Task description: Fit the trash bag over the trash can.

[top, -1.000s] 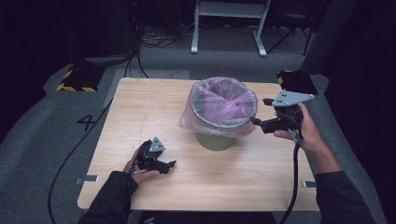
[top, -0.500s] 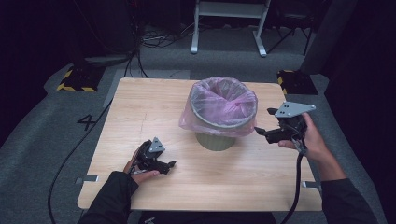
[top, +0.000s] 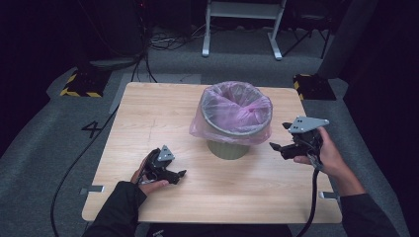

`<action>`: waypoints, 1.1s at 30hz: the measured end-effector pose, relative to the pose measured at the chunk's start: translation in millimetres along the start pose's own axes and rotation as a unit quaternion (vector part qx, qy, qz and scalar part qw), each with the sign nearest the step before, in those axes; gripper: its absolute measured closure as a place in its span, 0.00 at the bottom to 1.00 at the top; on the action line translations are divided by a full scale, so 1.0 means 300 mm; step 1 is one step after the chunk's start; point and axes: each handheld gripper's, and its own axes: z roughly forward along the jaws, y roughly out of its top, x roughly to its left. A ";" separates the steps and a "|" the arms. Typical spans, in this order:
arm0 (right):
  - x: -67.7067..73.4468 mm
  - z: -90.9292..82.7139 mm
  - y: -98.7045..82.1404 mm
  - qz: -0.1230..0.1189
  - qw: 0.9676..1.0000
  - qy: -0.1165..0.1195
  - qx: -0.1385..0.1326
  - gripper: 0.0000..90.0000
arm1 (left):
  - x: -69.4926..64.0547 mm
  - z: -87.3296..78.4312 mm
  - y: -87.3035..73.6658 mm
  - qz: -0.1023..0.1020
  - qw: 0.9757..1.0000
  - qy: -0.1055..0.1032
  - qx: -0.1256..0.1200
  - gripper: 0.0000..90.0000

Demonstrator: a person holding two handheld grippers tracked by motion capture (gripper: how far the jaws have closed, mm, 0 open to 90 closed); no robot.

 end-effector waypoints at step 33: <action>0.064 0.105 -0.148 0.006 0.997 0.035 0.065 0.22 | 0.000 0.000 0.000 0.000 1.000 0.000 0.000 0.17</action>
